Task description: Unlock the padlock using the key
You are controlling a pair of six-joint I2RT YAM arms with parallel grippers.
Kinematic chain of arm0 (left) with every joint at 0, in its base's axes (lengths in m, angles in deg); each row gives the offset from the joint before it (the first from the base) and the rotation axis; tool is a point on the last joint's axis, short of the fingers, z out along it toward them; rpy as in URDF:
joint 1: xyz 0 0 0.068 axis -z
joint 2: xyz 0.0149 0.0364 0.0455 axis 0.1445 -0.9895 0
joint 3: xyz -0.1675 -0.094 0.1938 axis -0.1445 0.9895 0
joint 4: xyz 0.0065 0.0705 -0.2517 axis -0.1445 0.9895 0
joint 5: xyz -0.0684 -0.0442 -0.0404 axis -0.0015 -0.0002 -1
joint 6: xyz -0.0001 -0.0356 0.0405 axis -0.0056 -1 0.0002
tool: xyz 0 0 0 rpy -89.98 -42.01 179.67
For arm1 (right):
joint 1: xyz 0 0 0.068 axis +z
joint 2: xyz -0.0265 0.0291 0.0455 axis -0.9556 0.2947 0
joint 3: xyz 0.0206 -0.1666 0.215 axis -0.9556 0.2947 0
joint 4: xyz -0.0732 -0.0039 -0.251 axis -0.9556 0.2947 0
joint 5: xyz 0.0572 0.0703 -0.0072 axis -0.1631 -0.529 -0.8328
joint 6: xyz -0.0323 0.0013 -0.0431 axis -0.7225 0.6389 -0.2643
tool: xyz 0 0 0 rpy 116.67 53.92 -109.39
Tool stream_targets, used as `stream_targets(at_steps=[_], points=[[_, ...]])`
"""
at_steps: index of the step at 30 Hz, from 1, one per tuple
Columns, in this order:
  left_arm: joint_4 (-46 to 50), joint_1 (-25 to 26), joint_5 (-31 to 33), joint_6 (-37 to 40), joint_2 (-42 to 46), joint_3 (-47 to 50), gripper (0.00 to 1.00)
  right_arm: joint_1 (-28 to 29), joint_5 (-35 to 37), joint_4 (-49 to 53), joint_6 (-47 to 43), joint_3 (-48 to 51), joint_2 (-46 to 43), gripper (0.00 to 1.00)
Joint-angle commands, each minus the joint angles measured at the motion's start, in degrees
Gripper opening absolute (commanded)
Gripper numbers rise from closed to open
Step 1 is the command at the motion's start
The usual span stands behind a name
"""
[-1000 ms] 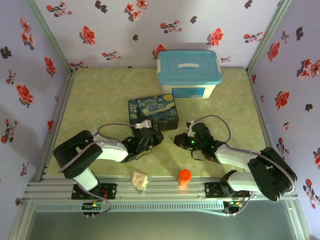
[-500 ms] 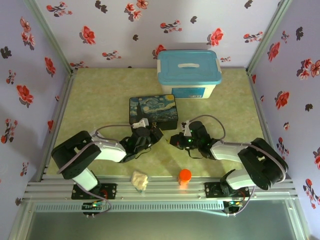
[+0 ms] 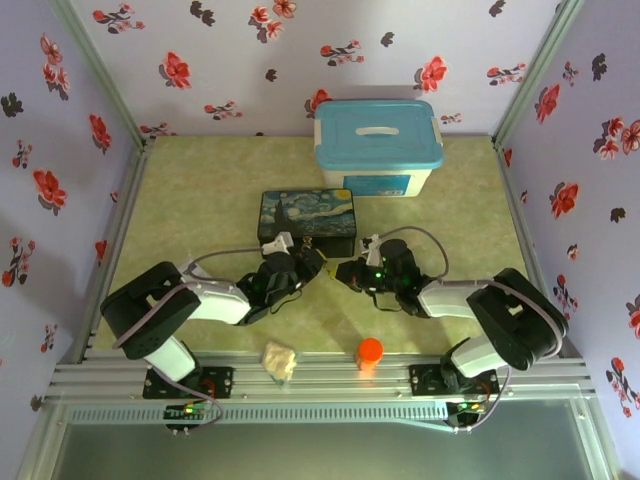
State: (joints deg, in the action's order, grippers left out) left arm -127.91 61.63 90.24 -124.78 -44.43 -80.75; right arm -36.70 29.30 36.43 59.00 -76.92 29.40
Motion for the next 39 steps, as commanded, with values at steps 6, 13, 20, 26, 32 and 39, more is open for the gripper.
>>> stream_targets(at_steps=[6, 13, 20, 26, 32, 39], points=[[-8.89, 0.56, -1.24, -1.28, -0.45, 0.85, 0.00, -2.76, -1.41, -19.02, 7.97, 2.59, 4.62, 0.00], [-10.22, 0.55, -2.10, -1.55, -1.71, 0.57, 0.00, -2.80, -2.83, -26.70, 10.12, 2.95, 7.63, 0.00], [-11.41, 0.38, -1.57, -1.43, -2.04, 1.17, 0.00, -2.81, -2.67, -26.29, 9.62, 4.42, 6.92, 0.00], [-12.52, -1.28, -1.80, -1.88, -1.70, 1.90, 0.00, -2.82, -1.77, -24.15, 8.76, 5.68, 5.03, 0.00], [-13.84, -1.22, -1.92, -2.06, -2.02, 2.28, 0.00, -2.76, -2.17, -24.54, 8.65, 5.80, 5.48, 0.00], [-14.93, -0.59, -3.32, -2.40, -3.85, 0.56, 0.00, -2.77, -2.89, -30.81, 10.02, 5.67, 7.33, 0.00]])
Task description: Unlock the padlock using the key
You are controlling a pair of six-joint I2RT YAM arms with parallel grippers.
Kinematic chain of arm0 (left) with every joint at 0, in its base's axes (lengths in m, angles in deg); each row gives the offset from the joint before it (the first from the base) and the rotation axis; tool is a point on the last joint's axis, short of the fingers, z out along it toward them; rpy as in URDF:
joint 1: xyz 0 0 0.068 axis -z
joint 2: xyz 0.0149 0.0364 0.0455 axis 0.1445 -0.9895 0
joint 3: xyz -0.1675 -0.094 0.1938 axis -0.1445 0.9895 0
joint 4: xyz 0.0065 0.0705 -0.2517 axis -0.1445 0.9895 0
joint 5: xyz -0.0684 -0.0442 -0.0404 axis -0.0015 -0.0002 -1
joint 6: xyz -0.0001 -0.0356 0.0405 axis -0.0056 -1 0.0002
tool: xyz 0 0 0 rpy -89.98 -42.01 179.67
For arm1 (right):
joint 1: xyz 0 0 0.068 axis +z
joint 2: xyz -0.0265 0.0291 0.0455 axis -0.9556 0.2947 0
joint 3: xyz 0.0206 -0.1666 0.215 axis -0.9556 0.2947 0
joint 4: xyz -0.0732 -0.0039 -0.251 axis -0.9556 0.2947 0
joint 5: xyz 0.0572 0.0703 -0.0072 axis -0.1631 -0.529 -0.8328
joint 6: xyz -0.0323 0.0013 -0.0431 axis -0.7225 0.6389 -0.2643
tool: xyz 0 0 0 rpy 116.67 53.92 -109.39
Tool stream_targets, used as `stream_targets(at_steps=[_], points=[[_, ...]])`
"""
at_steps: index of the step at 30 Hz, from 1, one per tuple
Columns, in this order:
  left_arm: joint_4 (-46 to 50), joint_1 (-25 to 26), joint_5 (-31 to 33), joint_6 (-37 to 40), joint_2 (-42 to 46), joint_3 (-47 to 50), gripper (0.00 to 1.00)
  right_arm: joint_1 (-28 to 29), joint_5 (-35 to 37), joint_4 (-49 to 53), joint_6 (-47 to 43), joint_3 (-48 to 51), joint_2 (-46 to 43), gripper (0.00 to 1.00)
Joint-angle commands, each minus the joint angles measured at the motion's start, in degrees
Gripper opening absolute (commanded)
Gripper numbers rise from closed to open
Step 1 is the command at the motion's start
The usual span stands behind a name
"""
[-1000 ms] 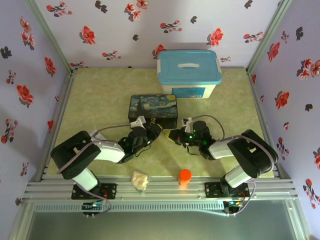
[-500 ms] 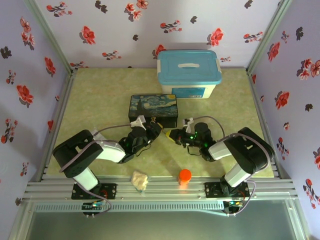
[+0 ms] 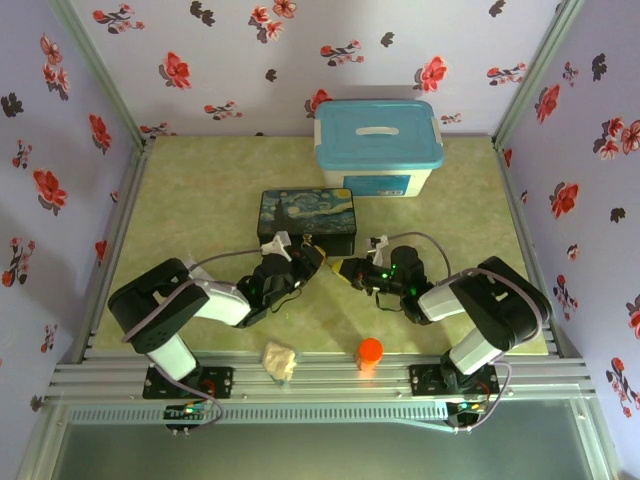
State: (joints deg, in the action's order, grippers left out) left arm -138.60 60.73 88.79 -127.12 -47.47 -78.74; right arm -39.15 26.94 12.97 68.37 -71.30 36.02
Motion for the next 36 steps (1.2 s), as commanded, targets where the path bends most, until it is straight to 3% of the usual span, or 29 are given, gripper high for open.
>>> stream_targets(at_steps=[1, 21, 36], points=[[-4.81, 0.38, -1.88, -0.57, -1.16, -1.48, 0.00, -0.32, -0.45, -8.04, 0.66, 0.06, 0.89, 0.00], [-9.90, 2.24, -3.69, -3.05, -2.41, -1.42, 0.00, -3.16, -5.68, -16.39, -0.57, -2.05, 7.05, 0.00], [-11.64, 1.15, -4.71, -2.64, -4.18, -1.74, 0.00, -3.85, -10.06, -16.47, 0.09, -2.02, 5.35, 0.00]])
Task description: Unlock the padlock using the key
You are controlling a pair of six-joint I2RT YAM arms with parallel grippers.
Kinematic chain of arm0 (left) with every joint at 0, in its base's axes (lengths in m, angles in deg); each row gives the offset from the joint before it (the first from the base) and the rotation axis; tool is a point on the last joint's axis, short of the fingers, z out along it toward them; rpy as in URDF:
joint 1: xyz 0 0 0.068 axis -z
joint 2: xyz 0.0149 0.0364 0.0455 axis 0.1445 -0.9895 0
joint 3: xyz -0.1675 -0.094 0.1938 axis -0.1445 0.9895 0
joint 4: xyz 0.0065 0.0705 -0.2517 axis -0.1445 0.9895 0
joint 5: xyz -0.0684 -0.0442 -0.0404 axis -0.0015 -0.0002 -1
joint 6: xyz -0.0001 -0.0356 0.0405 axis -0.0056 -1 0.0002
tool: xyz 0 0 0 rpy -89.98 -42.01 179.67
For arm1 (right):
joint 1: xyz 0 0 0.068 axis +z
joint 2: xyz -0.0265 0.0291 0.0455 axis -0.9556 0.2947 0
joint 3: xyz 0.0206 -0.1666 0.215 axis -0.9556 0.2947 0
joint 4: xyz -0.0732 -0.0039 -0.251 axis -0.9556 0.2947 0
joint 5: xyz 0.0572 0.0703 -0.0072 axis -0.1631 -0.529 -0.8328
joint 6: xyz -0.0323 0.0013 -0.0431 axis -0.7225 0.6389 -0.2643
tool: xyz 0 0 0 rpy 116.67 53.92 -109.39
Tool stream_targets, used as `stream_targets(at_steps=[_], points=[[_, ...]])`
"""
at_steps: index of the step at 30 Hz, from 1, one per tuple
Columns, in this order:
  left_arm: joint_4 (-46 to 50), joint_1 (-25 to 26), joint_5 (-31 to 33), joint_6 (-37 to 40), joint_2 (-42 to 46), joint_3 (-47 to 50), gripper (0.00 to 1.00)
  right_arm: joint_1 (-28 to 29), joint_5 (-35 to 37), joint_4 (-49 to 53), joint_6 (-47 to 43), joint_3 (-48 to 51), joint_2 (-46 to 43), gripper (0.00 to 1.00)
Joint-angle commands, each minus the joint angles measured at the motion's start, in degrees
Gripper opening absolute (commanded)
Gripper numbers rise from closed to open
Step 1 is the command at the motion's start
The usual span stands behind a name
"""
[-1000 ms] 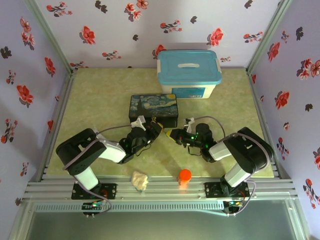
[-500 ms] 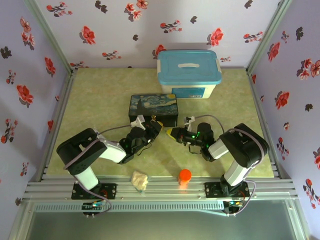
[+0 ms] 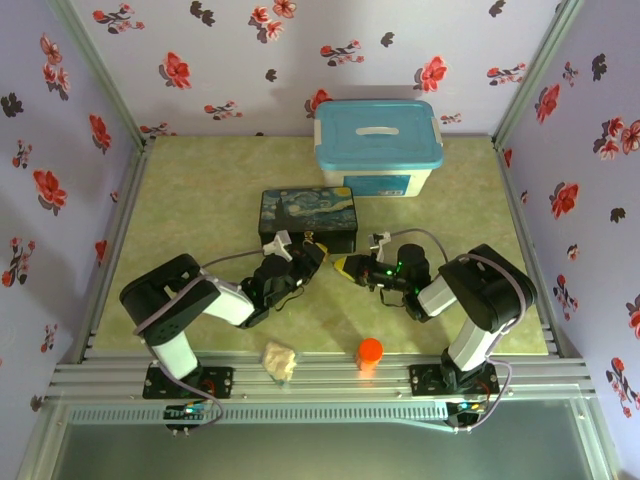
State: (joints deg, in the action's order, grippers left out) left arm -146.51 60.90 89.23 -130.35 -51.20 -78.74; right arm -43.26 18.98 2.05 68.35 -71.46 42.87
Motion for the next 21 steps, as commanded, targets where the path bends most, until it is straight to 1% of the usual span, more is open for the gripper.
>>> stream_targets(at_steps=[1, 7, 14, 21], points=[[-3.59, 0.74, -5.24, 0.68, -0.37, -1.70, 0.00, 0.28, -2.15, -5.50, 0.14, -1.90, -1.75, 0.00], [-3.28, 0.66, -5.98, 1.13, 0.02, -1.82, 0.00, 0.15, -1.01, -5.42, -0.47, -1.58, -2.93, 0.00], [-3.61, 0.93, -6.69, 0.96, 0.70, -1.61, 0.00, -0.69, -1.09, -5.49, -0.30, -3.06, 0.89, 0.00], [-3.79, 1.45, -7.44, 0.99, 0.53, -1.87, 0.00, -2.56, -1.20, -5.45, 0.60, -3.77, 0.79, 0.00]])
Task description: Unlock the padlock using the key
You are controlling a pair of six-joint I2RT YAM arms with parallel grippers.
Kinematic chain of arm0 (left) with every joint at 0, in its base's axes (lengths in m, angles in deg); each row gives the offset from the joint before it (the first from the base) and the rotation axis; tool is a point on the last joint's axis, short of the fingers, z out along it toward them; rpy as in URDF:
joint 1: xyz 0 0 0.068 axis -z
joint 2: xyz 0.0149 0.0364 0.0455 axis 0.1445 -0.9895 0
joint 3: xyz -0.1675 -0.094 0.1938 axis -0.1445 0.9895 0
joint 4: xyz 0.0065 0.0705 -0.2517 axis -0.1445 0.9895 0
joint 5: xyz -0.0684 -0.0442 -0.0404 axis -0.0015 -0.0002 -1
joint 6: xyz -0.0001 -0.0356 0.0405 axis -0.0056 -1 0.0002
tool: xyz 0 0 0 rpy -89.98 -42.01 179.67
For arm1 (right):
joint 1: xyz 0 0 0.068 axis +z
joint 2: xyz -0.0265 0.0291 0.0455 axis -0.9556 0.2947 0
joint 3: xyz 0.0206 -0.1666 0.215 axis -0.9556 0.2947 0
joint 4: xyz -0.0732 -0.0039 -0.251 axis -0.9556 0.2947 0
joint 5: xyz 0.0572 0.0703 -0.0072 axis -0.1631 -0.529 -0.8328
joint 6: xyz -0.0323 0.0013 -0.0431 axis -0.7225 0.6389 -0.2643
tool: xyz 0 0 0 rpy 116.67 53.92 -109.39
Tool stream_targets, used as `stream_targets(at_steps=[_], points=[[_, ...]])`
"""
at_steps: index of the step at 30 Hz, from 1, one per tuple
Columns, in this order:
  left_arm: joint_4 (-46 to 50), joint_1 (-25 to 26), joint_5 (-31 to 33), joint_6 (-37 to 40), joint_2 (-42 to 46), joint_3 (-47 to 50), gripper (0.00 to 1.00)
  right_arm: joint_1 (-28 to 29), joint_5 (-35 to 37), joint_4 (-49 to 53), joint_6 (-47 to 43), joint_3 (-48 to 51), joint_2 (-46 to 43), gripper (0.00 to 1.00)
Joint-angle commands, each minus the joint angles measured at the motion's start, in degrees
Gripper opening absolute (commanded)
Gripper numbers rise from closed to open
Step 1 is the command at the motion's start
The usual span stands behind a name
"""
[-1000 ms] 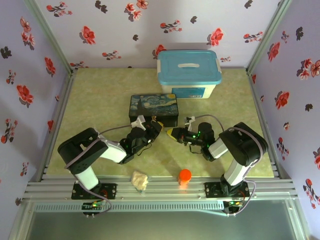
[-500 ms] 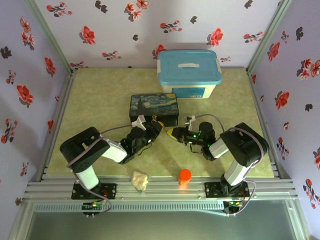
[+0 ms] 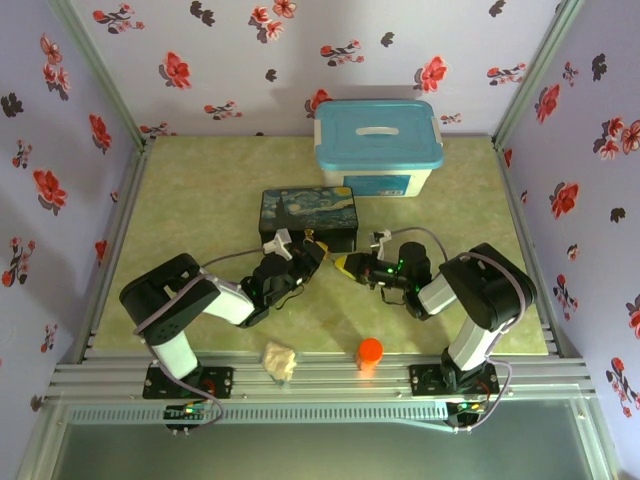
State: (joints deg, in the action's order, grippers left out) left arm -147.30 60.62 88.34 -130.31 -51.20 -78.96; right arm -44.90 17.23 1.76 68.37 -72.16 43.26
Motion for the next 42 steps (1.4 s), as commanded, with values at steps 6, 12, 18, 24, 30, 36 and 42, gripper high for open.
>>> stream_targets(at_steps=[6, 12, 18, 24, 30, 36, 42], points=[[-3.17, 1.82, -6.86, 1.19, -0.27, -1.85, 0.00, -0.49, 1.30, -5.22, 2.31, -3.27, 0.62, 0.00], [-4.73, 1.92, -7.13, 1.88, -1.76, -2.63, 0.00, 0.76, 1.62, -5.22, 6.98, -3.16, -1.22, 0.00], [-6.63, 2.09, -7.77, 1.27, -2.42, -2.65, 0.00, -0.52, 0.33, -5.26, 10.24, -4.01, 1.50, 0.00], [-5.92, 2.48, -8.37, 1.79, -2.30, -2.65, 0.00, -0.90, -0.57, -5.21, 11.26, -5.51, 2.41, 0.00], [-6.38, 3.05, -8.77, 1.51, -3.53, -3.62, 0.00, -0.43, 0.69, -5.22, 11.29, -6.13, 2.31, 0.00], [-6.20, 3.05, -9.01, 0.63, -3.86, -4.52, 0.00, 2.12, 8.90, -1.63, 3.60, -3.53, -1.31, 0.00], [-6.39, 3.67, -8.53, 0.57, -4.92, -5.04, 0.00, 3.15, 11.32, -2.72, 4.99, -2.91, -3.20, 0.00]])
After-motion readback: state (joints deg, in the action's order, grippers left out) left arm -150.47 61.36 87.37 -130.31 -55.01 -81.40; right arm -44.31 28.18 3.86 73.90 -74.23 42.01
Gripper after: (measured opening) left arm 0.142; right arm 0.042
